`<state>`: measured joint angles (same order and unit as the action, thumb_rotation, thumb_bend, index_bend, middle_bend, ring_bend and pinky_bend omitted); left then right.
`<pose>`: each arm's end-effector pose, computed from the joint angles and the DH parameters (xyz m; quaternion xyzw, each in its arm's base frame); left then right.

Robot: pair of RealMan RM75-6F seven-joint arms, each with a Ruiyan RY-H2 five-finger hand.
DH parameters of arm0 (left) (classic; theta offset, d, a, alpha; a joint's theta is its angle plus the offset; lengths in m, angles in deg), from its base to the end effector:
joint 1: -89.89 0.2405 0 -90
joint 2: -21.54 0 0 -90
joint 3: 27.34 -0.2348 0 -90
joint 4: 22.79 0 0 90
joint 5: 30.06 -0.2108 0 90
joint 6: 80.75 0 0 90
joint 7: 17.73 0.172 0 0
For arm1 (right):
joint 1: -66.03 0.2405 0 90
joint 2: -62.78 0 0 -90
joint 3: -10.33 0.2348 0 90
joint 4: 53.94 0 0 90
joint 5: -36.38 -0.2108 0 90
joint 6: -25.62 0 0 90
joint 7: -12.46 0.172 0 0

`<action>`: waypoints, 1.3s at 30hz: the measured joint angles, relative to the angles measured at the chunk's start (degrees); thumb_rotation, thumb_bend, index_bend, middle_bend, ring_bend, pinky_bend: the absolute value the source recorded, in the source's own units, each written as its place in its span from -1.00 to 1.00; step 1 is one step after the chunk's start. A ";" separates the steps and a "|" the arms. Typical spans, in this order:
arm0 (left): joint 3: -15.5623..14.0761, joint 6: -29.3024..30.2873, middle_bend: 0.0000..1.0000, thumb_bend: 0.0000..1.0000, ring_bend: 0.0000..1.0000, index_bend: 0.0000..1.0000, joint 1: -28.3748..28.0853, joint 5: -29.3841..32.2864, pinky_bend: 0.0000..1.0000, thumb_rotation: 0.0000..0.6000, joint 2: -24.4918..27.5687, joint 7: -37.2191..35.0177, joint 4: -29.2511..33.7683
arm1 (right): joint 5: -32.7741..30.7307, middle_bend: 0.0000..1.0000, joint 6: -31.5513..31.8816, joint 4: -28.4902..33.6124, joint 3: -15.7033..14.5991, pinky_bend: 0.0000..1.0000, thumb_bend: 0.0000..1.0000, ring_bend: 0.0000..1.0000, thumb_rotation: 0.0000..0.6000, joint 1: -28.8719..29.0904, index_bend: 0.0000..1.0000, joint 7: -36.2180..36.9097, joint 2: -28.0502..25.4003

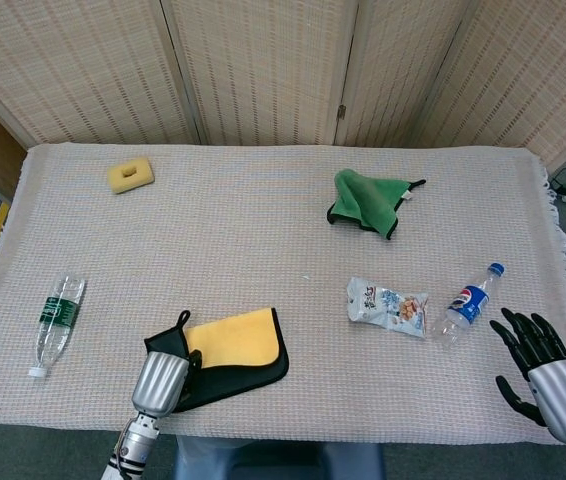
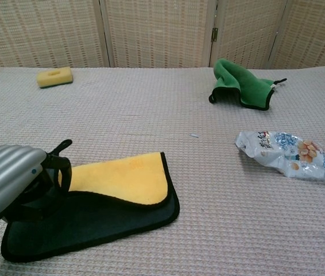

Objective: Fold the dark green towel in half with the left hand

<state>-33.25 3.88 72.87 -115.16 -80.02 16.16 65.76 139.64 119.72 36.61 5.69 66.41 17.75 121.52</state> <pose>-0.1497 0.1989 -0.0485 -0.6992 -0.3383 -0.4056 0.4819 -0.2739 -0.1522 0.1606 0.6654 -0.3444 0.4161 0.5153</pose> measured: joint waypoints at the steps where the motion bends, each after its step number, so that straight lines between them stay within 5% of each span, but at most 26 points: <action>1: 0.04 -0.08 1.00 -0.01 1.00 0.28 0.26 -0.12 1.00 1.00 -0.11 0.16 0.09 | 0.06 -1.00 0.16 -0.04 -0.05 -1.00 -0.08 -1.00 1.00 0.01 -1.00 0.96 -0.30; 8: 0.34 -0.67 1.00 -0.01 1.00 0.28 1.51 -0.50 1.00 1.00 -1.25 1.42 0.49 | -1.72 -1.00 2.93 -1.17 0.84 -1.00 -0.08 -1.00 1.00 -0.28 -1.00 8.59 -2.35; 39: -0.97 -1.20 1.00 -0.01 1.00 0.28 6.66 -4.92 1.00 1.00 -2.52 3.93 -0.34 | -0.45 -1.00 2.23 -1.37 0.69 -1.00 -0.08 -1.00 1.00 -0.18 -1.00 8.30 -2.54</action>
<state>-34.23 2.67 79.53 -120.08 -82.54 20.09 65.42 139.19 121.95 35.24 6.38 66.22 26.05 118.98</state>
